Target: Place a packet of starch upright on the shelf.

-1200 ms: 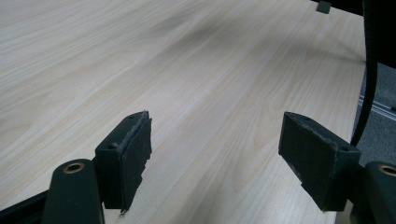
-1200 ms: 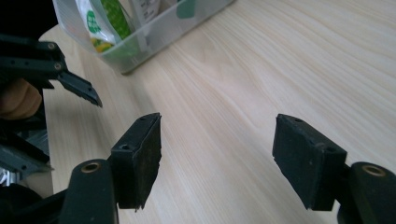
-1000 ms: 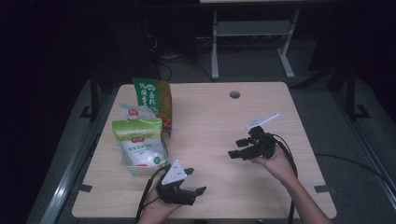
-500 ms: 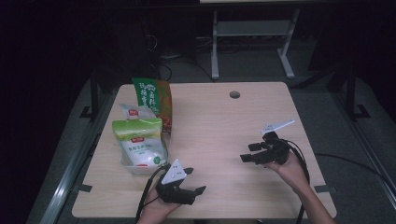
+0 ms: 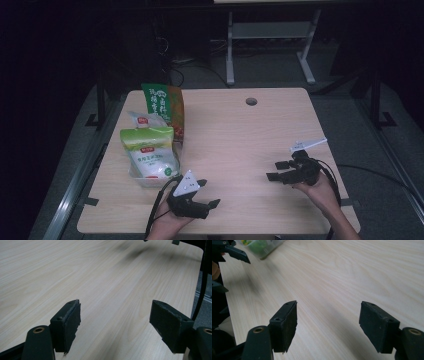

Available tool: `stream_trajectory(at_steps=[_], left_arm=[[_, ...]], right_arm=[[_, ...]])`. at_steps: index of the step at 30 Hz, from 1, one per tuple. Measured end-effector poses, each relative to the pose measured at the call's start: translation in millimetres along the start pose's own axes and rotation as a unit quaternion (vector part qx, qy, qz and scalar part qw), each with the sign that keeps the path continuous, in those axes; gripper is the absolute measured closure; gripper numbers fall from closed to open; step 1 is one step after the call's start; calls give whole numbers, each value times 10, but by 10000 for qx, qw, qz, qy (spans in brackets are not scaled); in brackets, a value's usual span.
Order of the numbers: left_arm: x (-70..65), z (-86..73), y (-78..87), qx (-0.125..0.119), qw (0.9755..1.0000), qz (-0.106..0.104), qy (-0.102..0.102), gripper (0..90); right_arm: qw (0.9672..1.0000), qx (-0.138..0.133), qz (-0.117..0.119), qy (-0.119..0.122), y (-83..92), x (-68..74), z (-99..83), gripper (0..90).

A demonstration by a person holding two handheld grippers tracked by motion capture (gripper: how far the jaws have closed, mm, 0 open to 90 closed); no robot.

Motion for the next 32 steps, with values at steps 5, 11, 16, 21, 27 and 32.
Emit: stream_trajectory(at_steps=[5,11,16,21,27,32], left_arm=[[0,-3,-2,0,10000,-5,1,242],[10,-13,7,48,10000,4,-34,242],[5,-16,5,41,10000,-12,-19,241],[-9,-27,-3,57,10000,-20,8,238],[-18,-32,-7,54,10000,-40,8,235],[-35,-35,-19,90,9999,-114,-38,234]], right_arm=[[10000,4,-8,-21,28,18,-119,293],[10000,-55,-26,-47,67,49,-278,291],[9999,-95,-12,-98,106,76,-402,288],[9999,-103,6,-103,144,122,-475,282],[9998,-142,-72,-92,165,170,-558,273],[9991,-346,-225,16,206,234,-589,270]])
Point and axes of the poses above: each handheld gripper's, and its own axes: y roughly backward along the jaws, z roughly out of its top, x roughly to its left, the point moved 3 cm from there along -y, roughly forward along the jaws, and after that the axes turned 1 degree about -z, right-handed, at the moved point
